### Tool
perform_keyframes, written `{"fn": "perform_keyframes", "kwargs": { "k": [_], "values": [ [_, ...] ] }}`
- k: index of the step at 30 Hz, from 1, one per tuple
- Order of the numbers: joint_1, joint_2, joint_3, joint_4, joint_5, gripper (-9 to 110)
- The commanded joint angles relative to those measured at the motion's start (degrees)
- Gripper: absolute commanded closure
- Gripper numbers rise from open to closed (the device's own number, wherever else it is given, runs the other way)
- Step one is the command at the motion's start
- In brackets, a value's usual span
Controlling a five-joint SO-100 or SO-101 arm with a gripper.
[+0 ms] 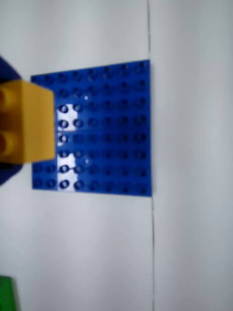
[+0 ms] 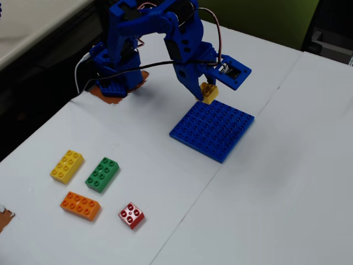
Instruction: Pick up the 2x2 yellow block and go up the 8x8 blue block.
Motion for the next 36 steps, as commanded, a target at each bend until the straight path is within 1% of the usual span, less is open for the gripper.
{"fn": "perform_keyframes", "kwargs": {
  "k": [1, 36],
  "values": [
    [0.2, 1.0, -3.3, -0.3, 0.3, 101],
    [-1.1, -1.8, -5.4, -0.7, 0.3, 101]
  ]
}}
